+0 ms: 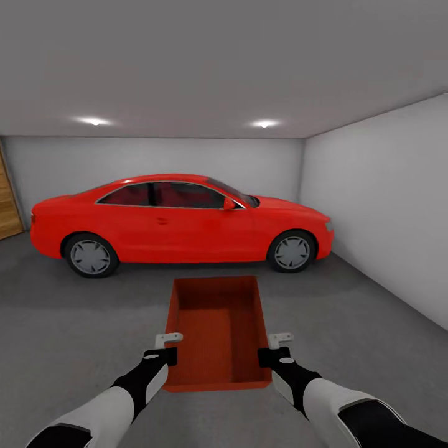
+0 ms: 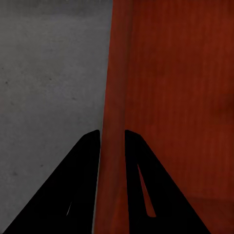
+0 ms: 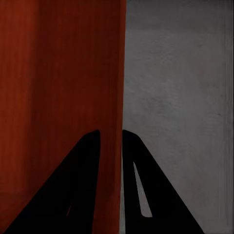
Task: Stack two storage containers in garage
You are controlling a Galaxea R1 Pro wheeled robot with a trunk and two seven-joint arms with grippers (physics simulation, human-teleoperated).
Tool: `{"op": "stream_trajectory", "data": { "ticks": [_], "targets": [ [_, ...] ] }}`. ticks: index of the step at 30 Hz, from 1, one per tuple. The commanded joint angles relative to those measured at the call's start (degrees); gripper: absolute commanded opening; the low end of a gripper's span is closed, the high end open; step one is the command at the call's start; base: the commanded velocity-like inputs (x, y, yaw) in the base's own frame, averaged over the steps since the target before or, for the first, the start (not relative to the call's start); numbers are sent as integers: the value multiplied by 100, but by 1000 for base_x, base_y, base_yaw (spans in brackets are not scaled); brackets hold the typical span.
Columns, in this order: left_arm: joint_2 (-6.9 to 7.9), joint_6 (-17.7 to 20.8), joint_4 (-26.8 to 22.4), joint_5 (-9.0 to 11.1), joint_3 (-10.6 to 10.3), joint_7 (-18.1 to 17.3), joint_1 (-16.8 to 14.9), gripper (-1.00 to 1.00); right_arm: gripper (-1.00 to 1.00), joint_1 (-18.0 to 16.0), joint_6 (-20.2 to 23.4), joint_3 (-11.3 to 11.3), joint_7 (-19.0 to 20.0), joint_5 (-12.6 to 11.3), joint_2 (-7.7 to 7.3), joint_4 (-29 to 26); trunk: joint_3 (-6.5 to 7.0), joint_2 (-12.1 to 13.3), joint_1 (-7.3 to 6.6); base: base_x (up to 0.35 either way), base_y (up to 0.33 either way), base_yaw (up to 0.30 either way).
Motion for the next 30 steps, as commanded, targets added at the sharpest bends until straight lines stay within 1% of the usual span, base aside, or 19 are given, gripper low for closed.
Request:
{"op": "stream_trajectory", "data": {
  "ticks": [1,30],
  "targets": [
    [162,44,-9,-10,95,102,1,-100,-100,-4,-32,-81,-33,-61,-11,-4,-2,-4,5,322,0,-281],
    [162,44,-9,-10,96,102,1,-100,-100,-4,-40,-81,-33,-61,-11,-4,-2,-4,5,322,0,-282]
  ]
}}
